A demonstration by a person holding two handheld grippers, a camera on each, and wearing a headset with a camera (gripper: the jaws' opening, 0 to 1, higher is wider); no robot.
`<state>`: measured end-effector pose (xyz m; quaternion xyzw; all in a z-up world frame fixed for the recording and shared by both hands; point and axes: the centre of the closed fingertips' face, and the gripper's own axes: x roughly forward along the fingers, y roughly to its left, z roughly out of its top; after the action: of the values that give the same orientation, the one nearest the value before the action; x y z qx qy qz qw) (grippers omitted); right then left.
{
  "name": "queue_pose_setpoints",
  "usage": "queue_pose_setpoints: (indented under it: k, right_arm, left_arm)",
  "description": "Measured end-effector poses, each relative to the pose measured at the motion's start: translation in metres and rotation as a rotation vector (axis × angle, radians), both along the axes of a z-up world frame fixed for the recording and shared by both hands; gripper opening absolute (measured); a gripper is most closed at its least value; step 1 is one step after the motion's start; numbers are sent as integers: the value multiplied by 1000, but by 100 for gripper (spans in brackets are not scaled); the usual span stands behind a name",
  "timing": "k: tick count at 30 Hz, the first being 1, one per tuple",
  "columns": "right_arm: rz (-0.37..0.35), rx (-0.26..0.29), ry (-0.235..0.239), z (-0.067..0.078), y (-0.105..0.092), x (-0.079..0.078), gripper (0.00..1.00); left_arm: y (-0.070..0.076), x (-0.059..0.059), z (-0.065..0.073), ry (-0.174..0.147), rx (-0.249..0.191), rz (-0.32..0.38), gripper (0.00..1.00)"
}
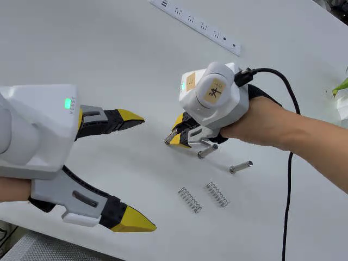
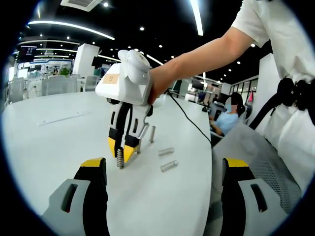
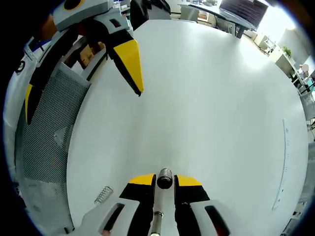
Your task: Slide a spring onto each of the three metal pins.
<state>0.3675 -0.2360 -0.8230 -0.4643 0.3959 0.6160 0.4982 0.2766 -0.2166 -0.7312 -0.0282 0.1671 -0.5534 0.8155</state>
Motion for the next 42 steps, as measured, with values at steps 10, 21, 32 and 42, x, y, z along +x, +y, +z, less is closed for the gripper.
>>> queue_pose_setpoints:
  k: [10,21,32,42]
  right_arm:
    - [-19,17,4,4,0,1,16]
    - [-60,78,-2,23,0,1,22]
    - [-99,149,-7,37,-7,-2,34]
    - [-169,238,-15,64,-21,-6,45]
  left_arm:
    - [0,0,1,-3,5,-3,97]
    - [-3,-2,2,-5,25,-17,97]
    - [-7,-3,1,-4,57,-43,96]
    - [-8,-3,1,-8,89,-62,96]
